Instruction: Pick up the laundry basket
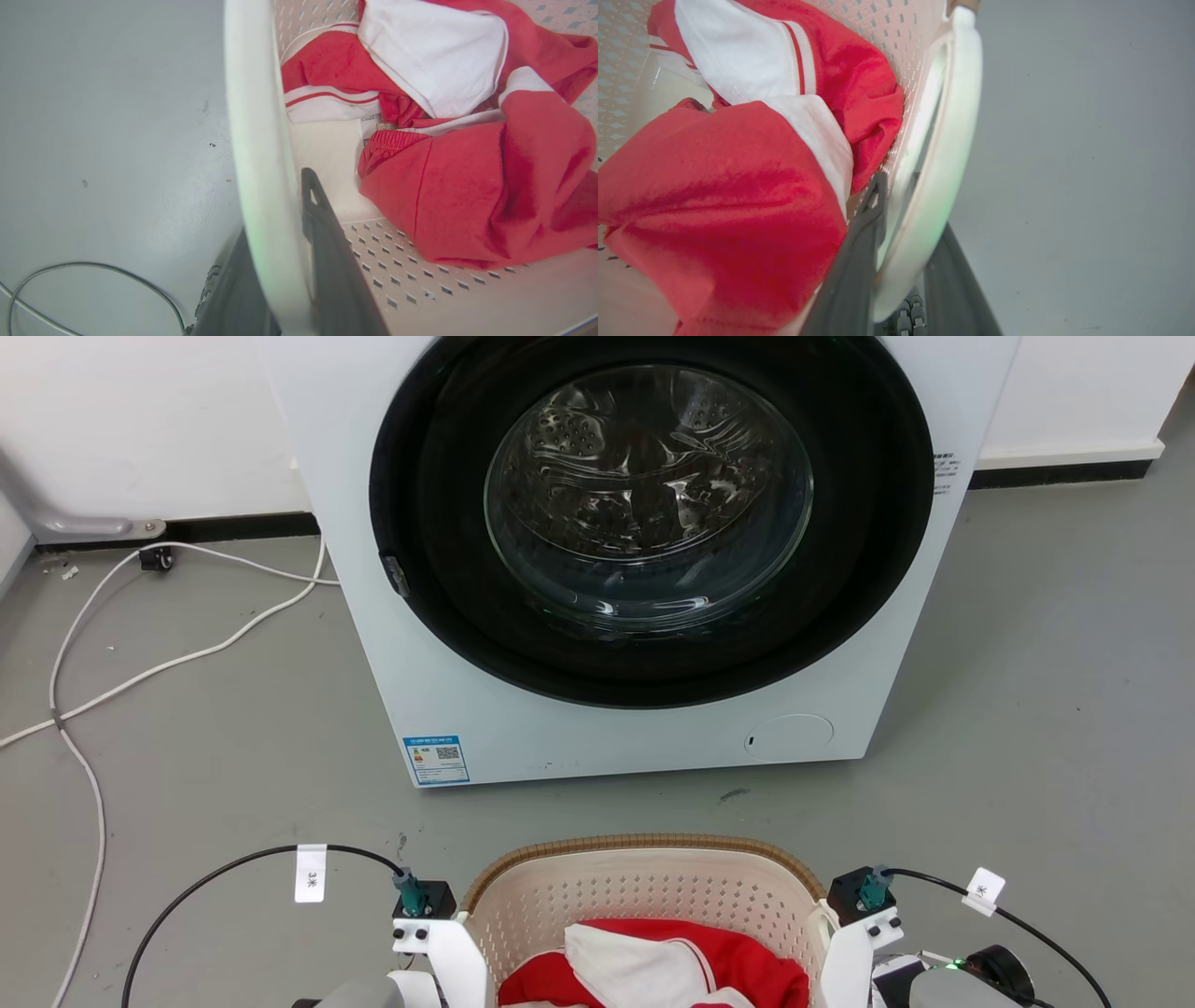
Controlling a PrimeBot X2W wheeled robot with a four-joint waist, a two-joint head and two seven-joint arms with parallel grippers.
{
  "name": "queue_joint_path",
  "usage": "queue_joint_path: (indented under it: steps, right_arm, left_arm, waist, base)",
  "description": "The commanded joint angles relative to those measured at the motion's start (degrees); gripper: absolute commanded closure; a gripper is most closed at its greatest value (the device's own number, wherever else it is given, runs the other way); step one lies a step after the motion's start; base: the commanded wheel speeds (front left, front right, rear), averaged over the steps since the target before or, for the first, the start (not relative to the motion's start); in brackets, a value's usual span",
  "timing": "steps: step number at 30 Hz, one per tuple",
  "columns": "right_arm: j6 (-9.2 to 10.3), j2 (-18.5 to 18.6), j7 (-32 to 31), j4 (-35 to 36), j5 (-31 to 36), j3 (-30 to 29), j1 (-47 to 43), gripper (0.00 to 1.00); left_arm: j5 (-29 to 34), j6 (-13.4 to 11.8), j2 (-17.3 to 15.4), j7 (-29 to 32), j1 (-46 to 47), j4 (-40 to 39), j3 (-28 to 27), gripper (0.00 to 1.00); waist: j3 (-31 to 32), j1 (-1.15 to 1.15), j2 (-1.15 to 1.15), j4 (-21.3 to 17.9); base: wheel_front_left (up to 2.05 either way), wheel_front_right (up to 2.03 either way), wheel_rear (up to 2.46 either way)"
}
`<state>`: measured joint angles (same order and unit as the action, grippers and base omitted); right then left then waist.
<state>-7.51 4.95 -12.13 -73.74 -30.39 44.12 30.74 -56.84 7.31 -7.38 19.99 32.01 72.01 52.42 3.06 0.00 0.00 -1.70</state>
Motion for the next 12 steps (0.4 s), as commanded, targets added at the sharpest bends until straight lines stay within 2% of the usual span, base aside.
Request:
queue_joint_path:
  steps: [1, 12]
  right_arm:
    - [0.04, 0.81, -0.08, -0.13, -0.22, 0.27, 0.06, 1.0]
    - [0.04, 0.93, -0.09, -0.13, -0.61, 0.68, 0.13, 1.0]
  left_arm:
    - [-0.15, 0.22, -0.54, -0.29, 0.64, 0.02, 0.16, 1.0]
    - [-1.11, 0.22, -0.62, -0.77, 0.9, 0.16, 1.05, 1.0]
  waist:
    - [0.02, 0.0, 0.0, 0.01]
    - [0.1, 0.0, 0.0, 0.13]
  base:
    - [0.0, 0.0, 0.0]
    - [0.0, 0.0, 0.0]
